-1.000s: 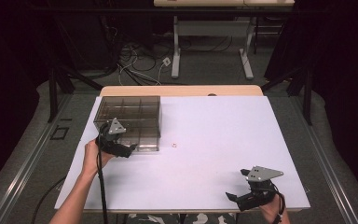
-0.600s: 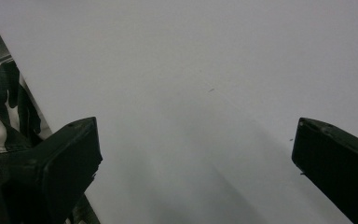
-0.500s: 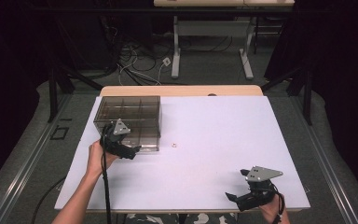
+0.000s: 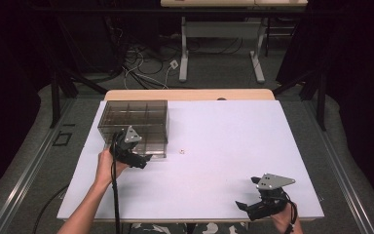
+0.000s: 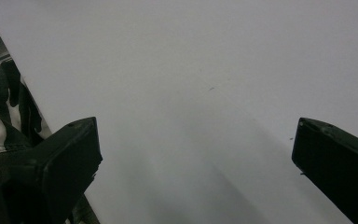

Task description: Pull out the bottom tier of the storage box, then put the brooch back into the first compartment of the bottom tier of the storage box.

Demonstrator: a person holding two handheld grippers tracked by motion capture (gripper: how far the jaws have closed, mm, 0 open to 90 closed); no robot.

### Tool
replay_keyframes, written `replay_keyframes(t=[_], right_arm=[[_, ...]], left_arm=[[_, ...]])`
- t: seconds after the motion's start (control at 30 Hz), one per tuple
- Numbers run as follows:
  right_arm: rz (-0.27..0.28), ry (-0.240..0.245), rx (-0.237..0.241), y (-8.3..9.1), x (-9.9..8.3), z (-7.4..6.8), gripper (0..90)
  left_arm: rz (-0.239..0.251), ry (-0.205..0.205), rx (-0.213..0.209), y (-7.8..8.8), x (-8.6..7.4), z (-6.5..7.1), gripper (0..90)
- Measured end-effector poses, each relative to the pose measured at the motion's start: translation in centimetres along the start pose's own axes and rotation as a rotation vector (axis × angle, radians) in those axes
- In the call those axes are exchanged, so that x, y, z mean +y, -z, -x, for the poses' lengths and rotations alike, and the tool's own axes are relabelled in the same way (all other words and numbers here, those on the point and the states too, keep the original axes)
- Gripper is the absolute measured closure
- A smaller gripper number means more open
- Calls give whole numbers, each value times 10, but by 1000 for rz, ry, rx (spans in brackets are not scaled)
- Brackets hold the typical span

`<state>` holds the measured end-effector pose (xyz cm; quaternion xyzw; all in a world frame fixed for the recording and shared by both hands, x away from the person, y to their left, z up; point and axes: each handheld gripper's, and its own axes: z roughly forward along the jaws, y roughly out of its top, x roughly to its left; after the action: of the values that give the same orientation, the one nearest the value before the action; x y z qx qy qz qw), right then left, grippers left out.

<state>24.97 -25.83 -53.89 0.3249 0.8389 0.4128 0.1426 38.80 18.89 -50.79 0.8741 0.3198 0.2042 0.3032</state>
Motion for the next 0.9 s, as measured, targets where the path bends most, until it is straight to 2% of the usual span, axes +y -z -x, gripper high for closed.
replay_keyframes(t=[0.37, 0.9], right_arm=[[1, 2, 3, 0, 0, 0, 3], [-4, -9, 2, -2, 0, 0, 3]], left_arm=[[27, 37, -21, -6, 2, 9, 0], [46, 34, -22, -18, 14, 26, 0]])
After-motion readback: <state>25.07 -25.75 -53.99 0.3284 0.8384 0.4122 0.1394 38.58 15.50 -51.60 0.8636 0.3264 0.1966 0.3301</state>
